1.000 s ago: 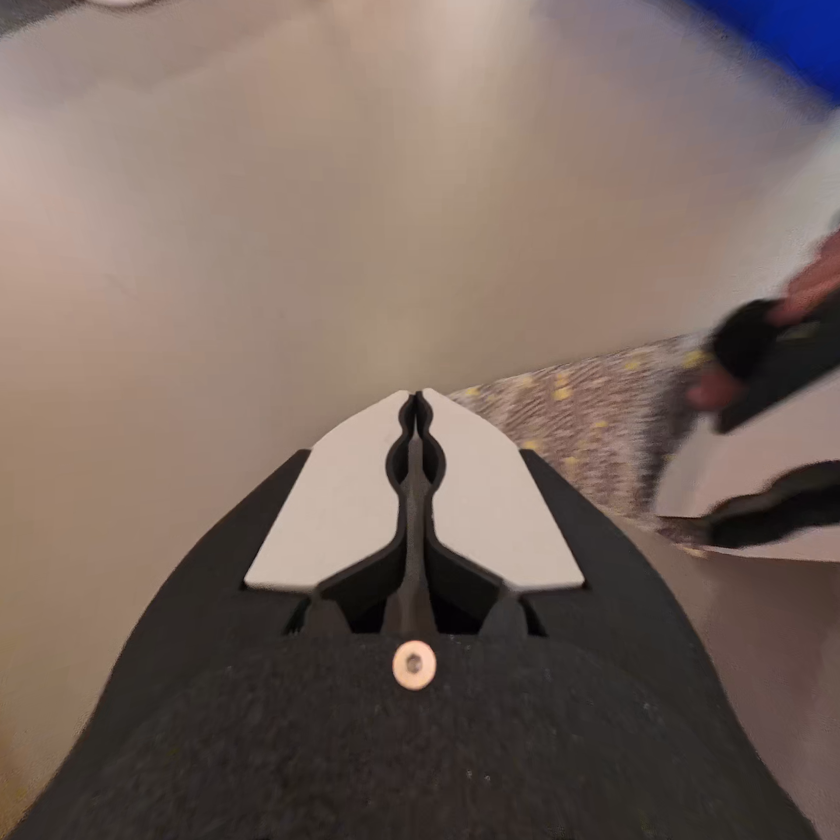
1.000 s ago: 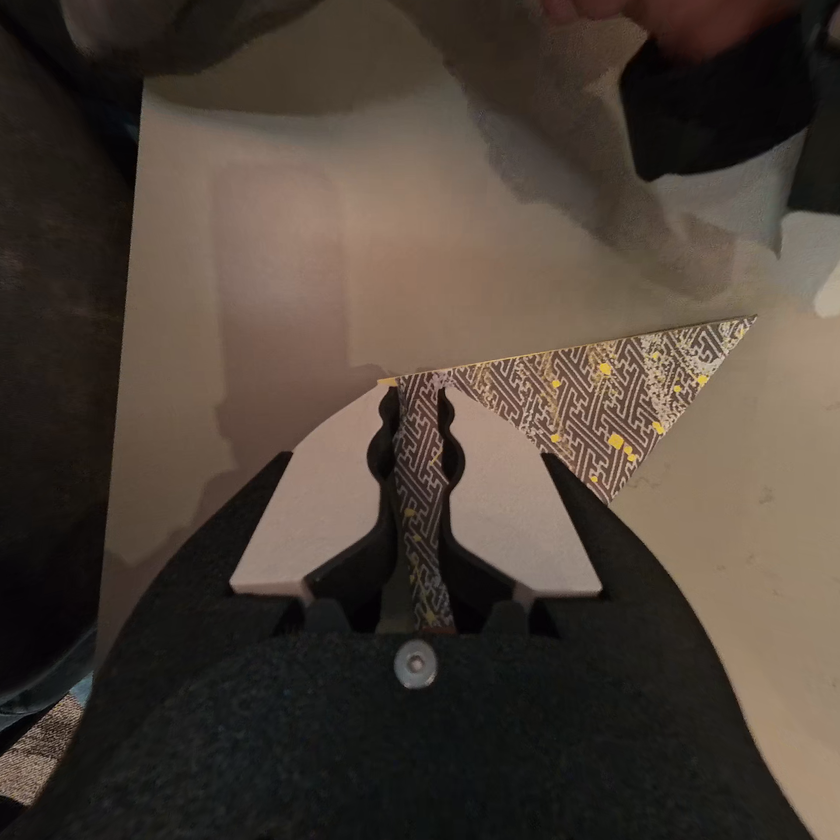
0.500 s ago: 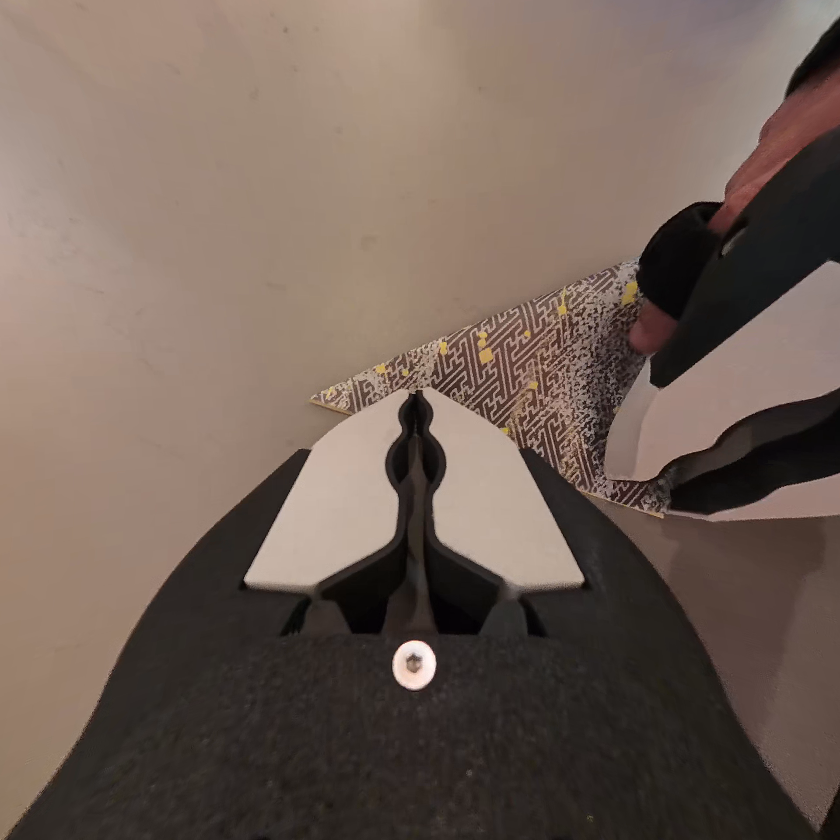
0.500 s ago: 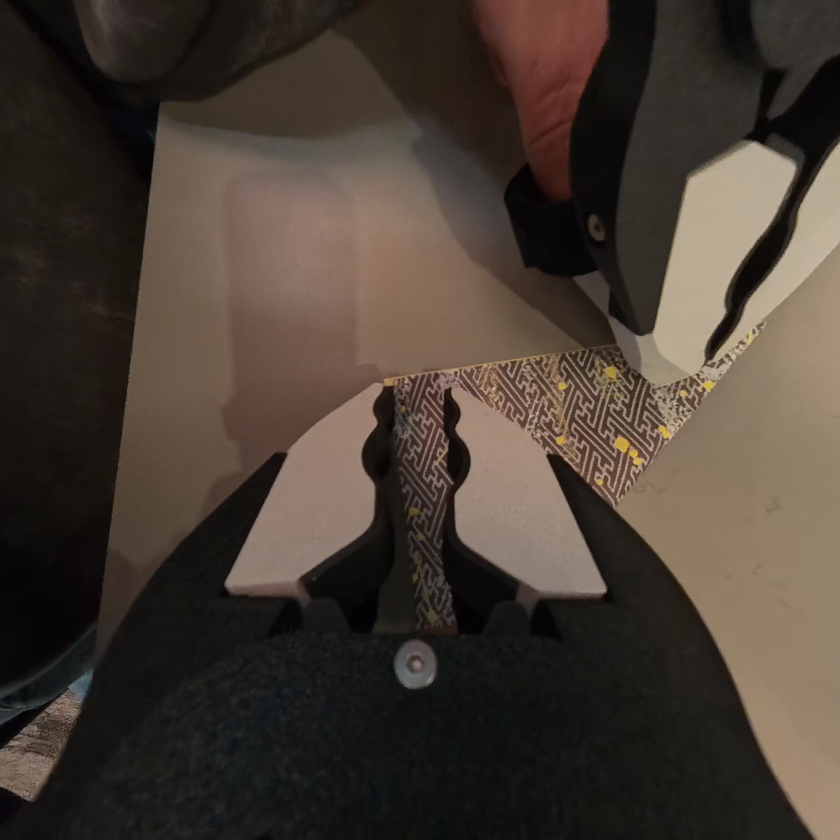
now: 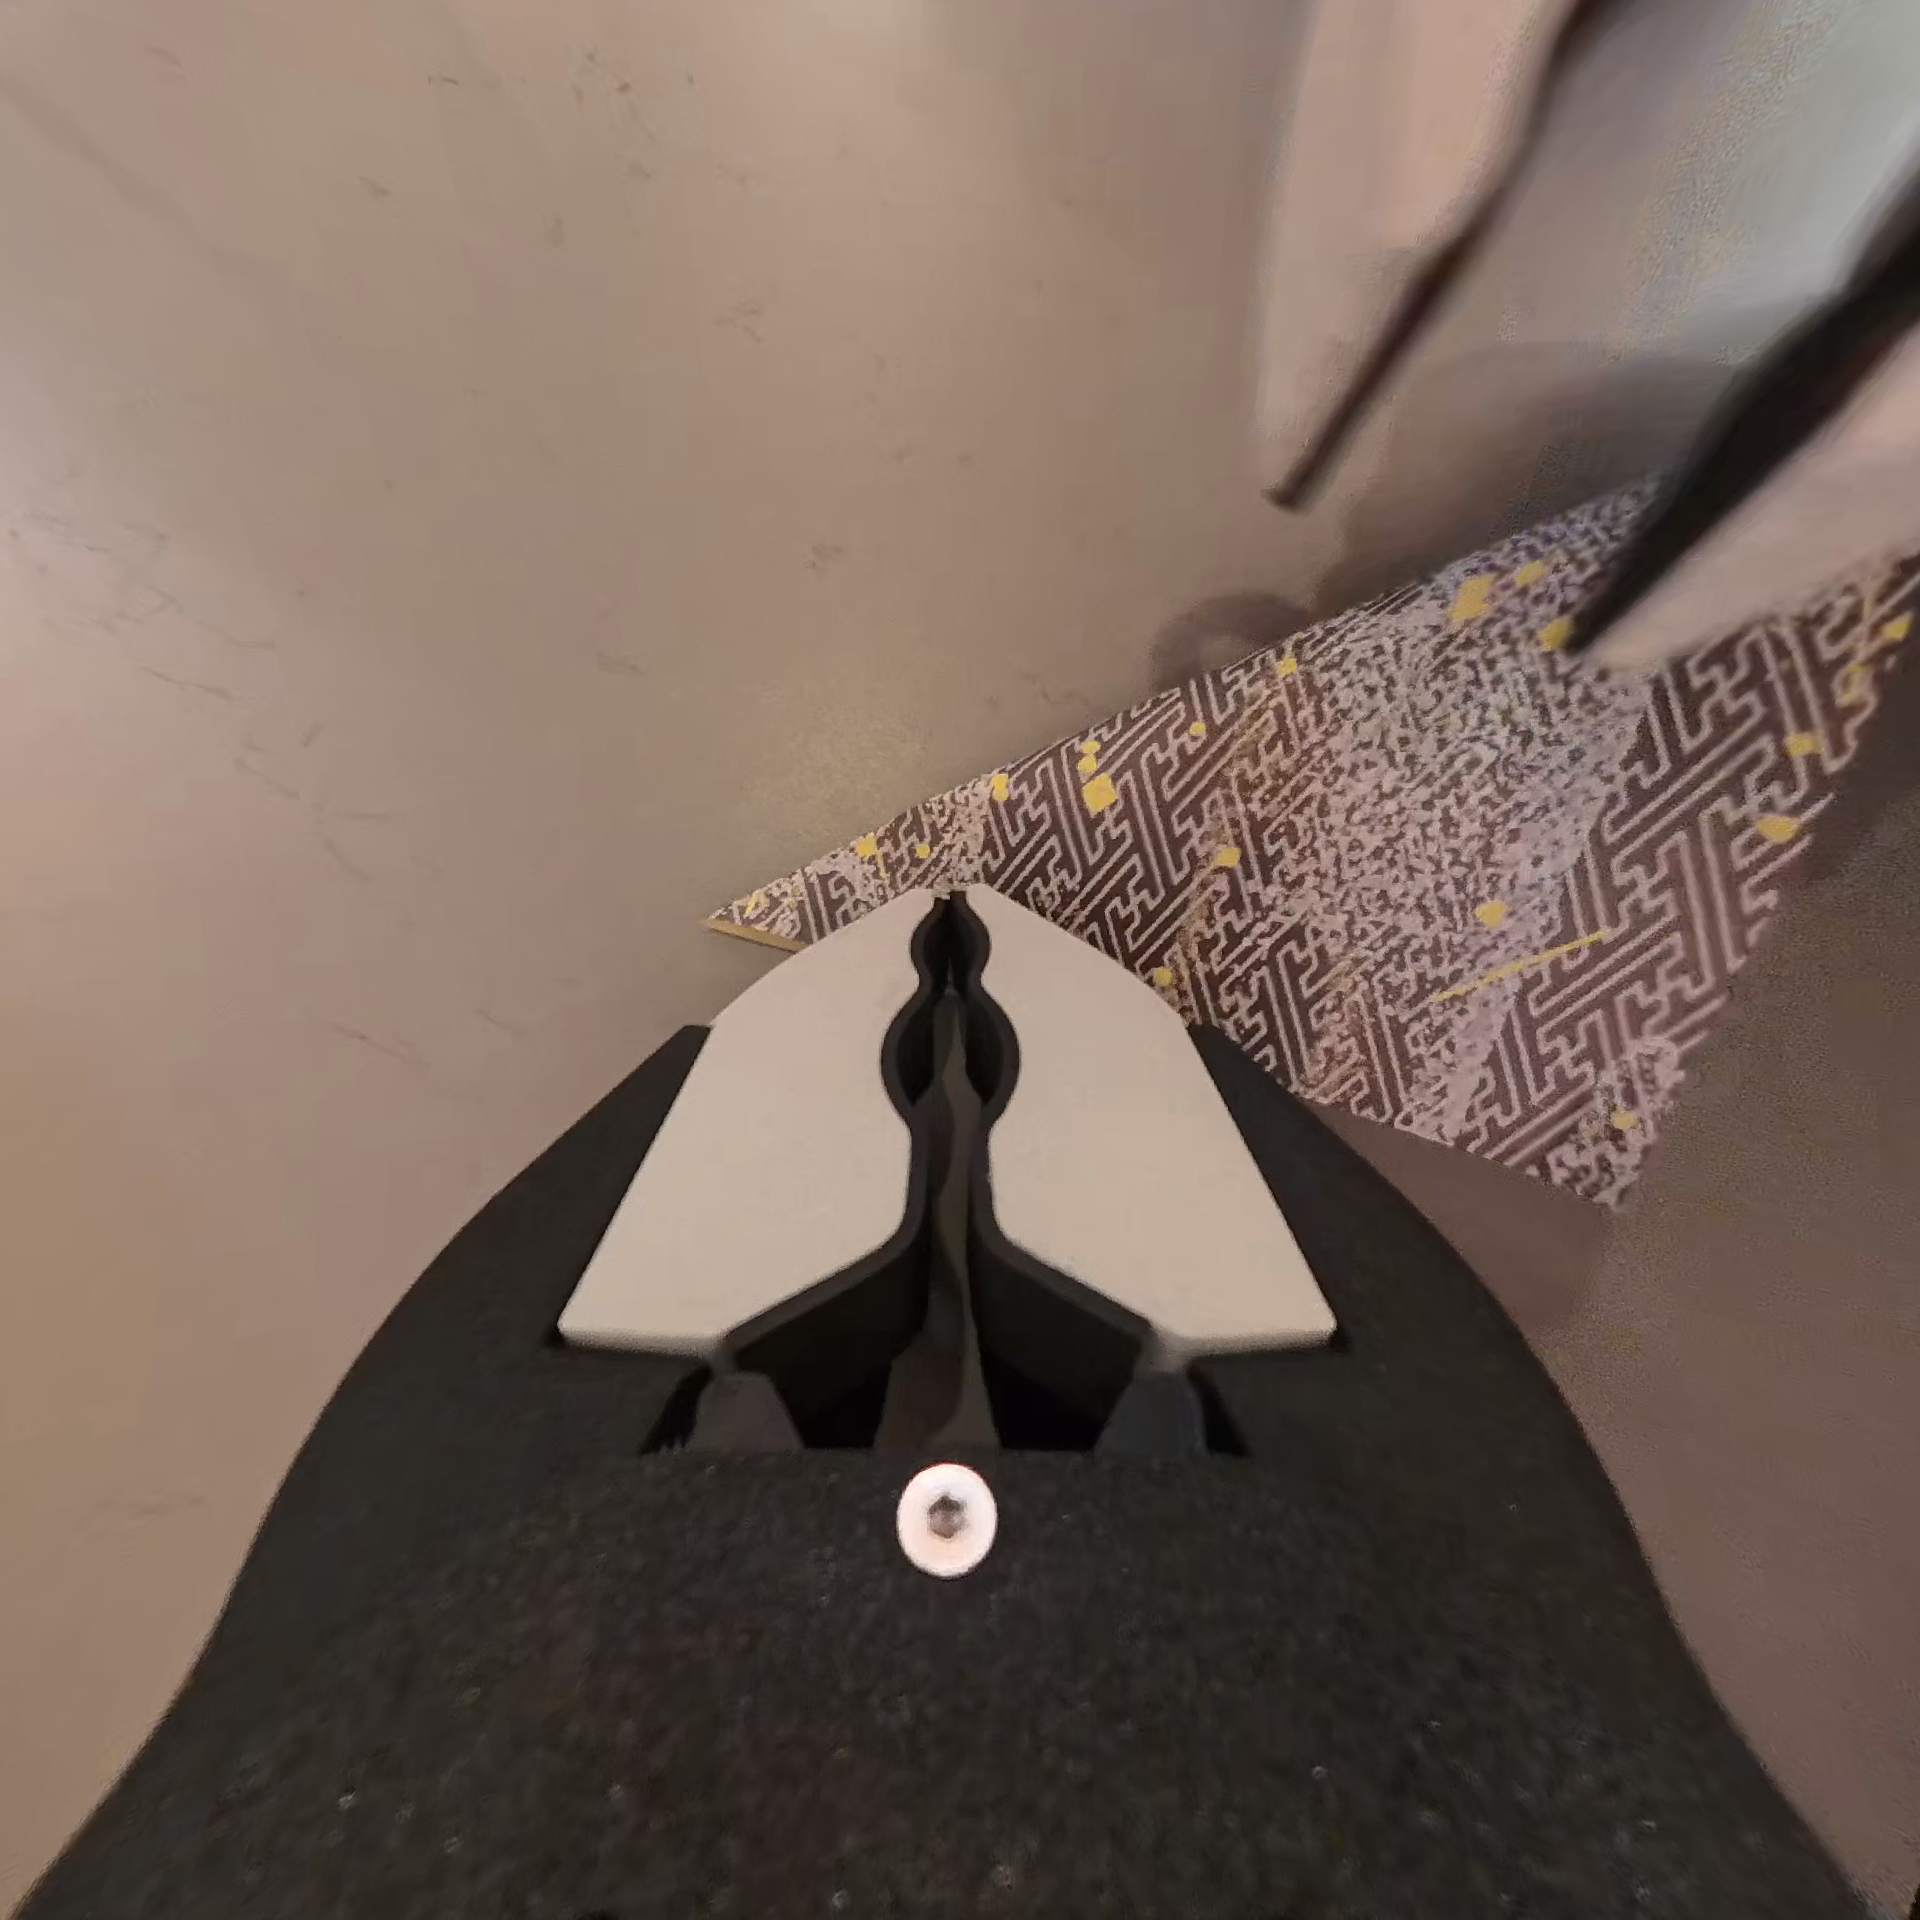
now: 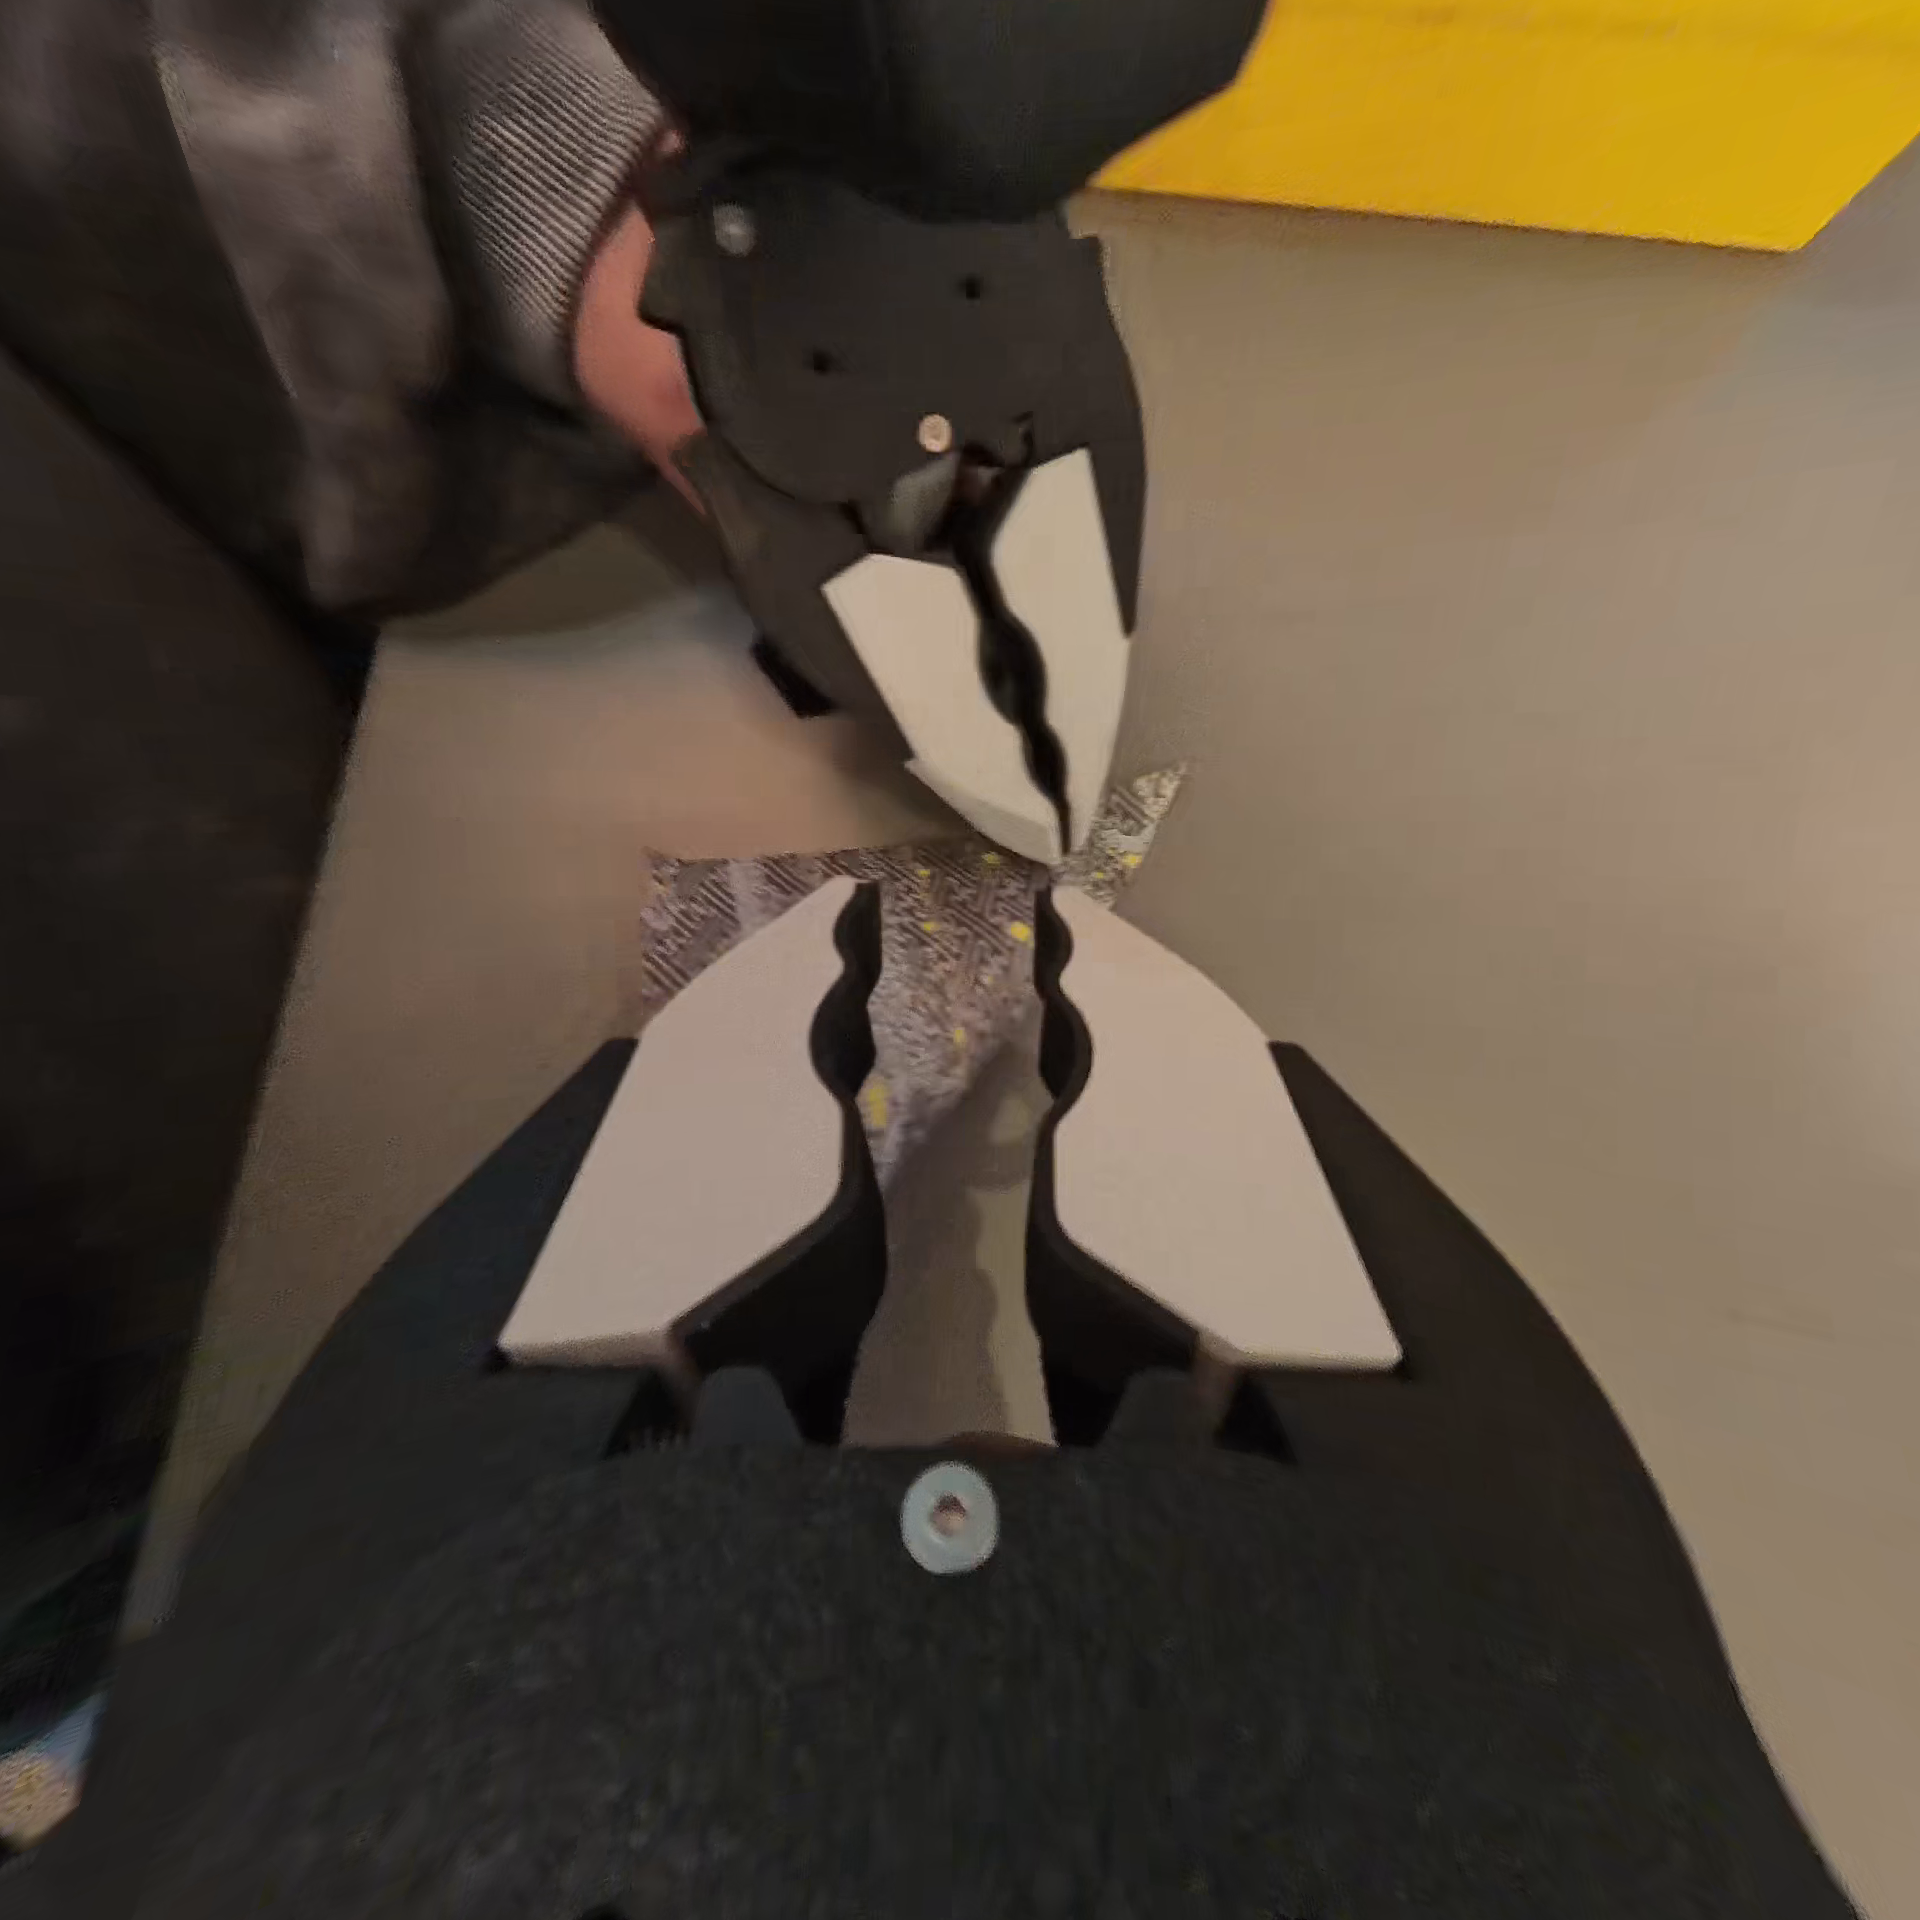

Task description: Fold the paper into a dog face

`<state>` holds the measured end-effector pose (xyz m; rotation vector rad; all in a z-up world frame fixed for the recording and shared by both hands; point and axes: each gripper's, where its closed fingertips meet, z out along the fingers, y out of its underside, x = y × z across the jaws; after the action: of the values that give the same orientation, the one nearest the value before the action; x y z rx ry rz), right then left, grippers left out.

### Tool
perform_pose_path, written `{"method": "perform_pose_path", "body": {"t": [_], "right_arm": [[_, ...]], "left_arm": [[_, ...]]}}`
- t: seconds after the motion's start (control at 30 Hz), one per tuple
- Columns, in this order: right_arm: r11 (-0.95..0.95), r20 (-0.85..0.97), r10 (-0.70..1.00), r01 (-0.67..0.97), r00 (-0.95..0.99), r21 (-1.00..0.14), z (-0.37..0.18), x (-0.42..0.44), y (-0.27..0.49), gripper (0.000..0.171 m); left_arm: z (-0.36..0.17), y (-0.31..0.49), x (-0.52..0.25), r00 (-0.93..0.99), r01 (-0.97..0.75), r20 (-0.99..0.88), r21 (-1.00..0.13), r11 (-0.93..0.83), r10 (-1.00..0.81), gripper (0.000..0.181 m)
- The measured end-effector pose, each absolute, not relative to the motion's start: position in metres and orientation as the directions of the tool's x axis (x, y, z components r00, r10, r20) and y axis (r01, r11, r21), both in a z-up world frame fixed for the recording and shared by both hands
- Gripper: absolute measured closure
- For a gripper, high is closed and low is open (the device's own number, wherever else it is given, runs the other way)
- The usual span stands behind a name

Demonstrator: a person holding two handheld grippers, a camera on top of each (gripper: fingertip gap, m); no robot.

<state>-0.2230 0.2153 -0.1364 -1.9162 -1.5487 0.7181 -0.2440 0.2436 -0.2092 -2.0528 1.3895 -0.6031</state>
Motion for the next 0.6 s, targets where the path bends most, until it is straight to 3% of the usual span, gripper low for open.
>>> {"method": "perform_pose_path", "body": {"t": [0.13, 0.37, 0.6], "right_arm": [[-0.109, -0.027, 0.991, 0.684, 0.130, -0.721, -0.151, -0.228, 0.238, 0.171], [-0.072, -0.042, 0.997, 0.738, 0.060, -0.671, -0.200, -0.244, 0.256, 0.171], [-0.035, 0.005, 0.999, 0.763, 0.050, -0.646, -0.210, -0.241, 0.255, 0.171]], "left_arm": [[-0.209, 0.244, -0.244, 0.359, -0.669, 0.048, -0.683, -0.293, -0.932, 0.181], [-0.209, 0.244, -0.244, 0.365, -0.669, 0.051, -0.680, -0.300, -0.930, 0.181], [-0.209, 0.244, -0.244, 0.371, -0.664, 0.063, -0.680, -0.312, -0.926, 0.181]]}}
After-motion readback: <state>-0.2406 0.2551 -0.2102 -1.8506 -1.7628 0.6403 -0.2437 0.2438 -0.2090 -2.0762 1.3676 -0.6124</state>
